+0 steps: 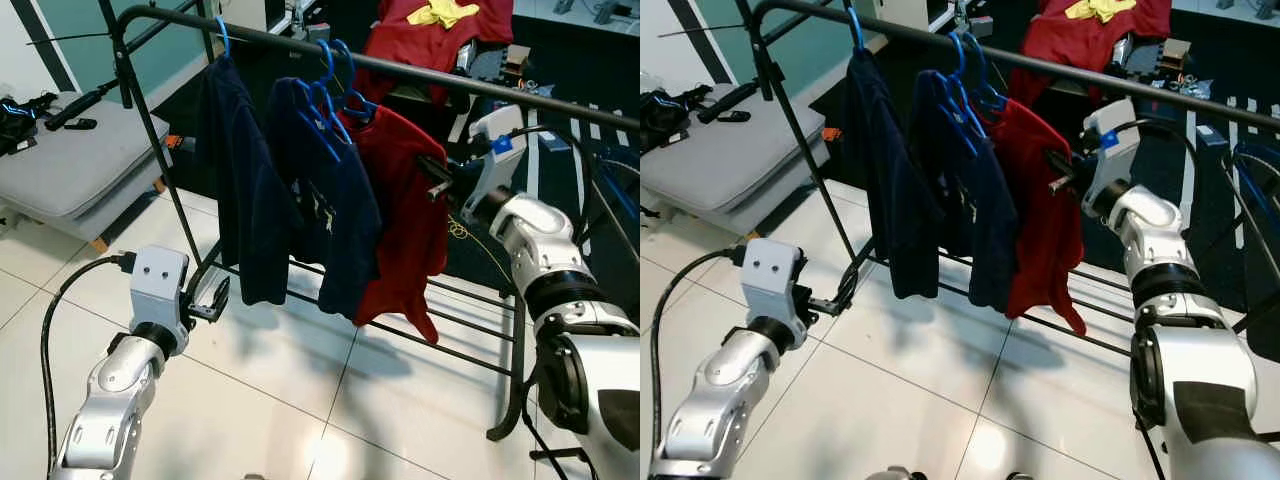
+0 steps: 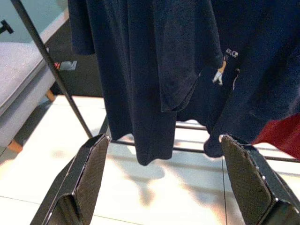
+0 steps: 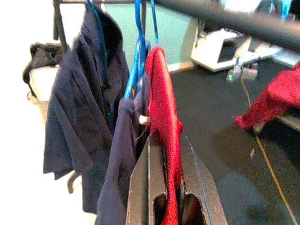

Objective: Hang hanger

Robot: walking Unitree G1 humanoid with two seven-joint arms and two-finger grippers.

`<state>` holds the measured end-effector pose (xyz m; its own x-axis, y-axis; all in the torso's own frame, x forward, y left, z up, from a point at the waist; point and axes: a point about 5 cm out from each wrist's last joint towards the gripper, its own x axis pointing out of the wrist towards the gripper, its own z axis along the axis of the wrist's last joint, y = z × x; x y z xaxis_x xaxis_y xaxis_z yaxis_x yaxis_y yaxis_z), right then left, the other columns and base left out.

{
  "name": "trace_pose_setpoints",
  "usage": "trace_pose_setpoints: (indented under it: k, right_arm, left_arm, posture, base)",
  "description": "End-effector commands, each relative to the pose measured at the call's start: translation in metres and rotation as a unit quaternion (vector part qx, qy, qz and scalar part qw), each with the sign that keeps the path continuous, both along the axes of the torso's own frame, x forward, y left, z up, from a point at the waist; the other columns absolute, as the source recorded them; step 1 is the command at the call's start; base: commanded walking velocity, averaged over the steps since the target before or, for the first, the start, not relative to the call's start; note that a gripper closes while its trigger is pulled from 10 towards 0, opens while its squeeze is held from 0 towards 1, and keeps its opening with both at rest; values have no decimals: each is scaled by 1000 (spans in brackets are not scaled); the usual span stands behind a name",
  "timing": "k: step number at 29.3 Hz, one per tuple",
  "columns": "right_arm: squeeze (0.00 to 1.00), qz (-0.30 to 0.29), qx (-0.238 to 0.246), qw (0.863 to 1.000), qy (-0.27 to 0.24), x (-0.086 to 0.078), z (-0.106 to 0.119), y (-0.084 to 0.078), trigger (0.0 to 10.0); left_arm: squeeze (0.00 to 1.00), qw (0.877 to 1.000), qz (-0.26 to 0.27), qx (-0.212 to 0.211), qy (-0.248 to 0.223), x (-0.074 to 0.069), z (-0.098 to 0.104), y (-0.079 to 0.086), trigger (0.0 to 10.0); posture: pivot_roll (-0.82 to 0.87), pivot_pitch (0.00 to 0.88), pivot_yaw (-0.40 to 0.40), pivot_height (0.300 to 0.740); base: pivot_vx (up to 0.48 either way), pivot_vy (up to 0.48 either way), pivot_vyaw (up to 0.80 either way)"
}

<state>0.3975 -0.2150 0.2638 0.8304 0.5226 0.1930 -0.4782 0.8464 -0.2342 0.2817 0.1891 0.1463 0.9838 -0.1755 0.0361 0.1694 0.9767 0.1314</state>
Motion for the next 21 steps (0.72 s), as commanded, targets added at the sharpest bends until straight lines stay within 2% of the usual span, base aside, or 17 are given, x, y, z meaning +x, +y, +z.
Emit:
trace_pose_setpoints:
  k: [1,6,11,18,21]
  right_arm:
    - [0,16,8,999,-49,-6,14,0,0]
    - [0,15,14,997,-79,-12,23,-4,0]
    - [0,-27,34,992,-120,-20,34,-22,0]
    - [0,-44,45,988,-139,-25,42,-30,0]
    - [0,-57,56,985,-155,-40,46,-46,0]
  left_arm:
    - [0,1000,3,-3,18,1,-14,-3,10000]
    - [0,1000,4,-6,20,2,-18,-5,10000]
    - [0,1000,1,-16,9,15,-16,-12,10000]
    - [0,1000,-1,-19,3,18,-15,-14,10000]
    - [0,1000,-4,-25,-5,21,-13,-15,10000]
  posture:
    - [124,95,-22,740]
    - [123,94,-23,740]
    - [97,62,-23,740]
    - [93,57,-23,740]
    - [83,49,-32,740]
  base:
    - [0,0,0]
    - [0,0,0]
    - [0,0,0]
    - [0,0,0]
    - [0,0,0]
